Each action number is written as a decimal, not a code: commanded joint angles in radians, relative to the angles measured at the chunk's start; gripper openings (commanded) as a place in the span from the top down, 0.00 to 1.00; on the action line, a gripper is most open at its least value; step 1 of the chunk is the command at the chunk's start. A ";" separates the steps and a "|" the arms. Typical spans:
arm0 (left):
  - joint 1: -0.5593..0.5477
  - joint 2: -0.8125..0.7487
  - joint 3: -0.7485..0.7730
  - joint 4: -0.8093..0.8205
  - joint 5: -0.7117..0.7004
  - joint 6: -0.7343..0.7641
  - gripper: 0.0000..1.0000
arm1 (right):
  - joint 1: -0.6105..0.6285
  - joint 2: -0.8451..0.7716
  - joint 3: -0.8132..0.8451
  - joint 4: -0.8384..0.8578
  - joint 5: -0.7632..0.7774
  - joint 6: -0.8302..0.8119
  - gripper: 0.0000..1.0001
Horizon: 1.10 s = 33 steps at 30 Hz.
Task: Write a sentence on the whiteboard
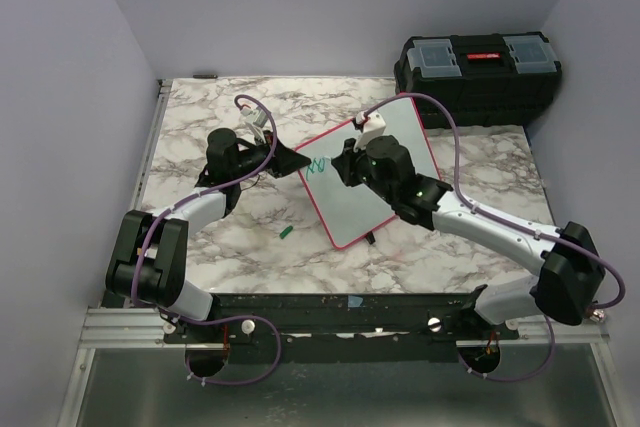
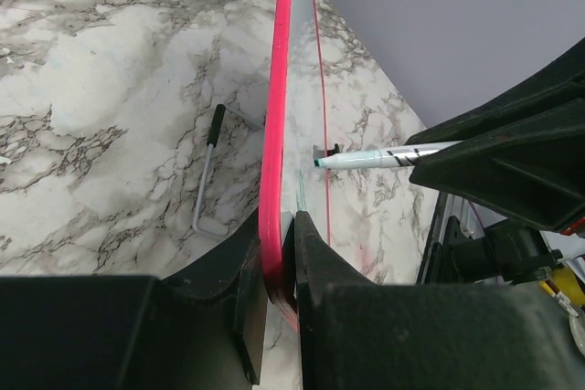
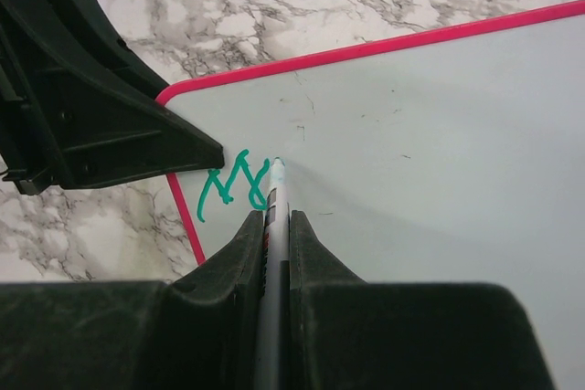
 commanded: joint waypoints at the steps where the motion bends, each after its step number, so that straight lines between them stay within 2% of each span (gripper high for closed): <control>1: -0.010 -0.020 0.017 0.028 0.026 0.096 1.00 | -0.008 0.042 0.038 0.017 0.032 -0.011 0.99; 10: -0.010 -0.022 0.015 0.026 0.028 0.098 1.00 | -0.009 0.060 0.026 0.005 0.054 -0.012 0.99; 22: -0.010 -0.028 0.012 0.027 0.028 0.098 1.00 | -0.009 -0.013 -0.074 -0.031 0.053 0.023 0.99; 33: -0.010 -0.039 0.011 0.014 0.026 0.109 1.00 | -0.009 -0.023 -0.063 -0.035 0.074 0.018 0.99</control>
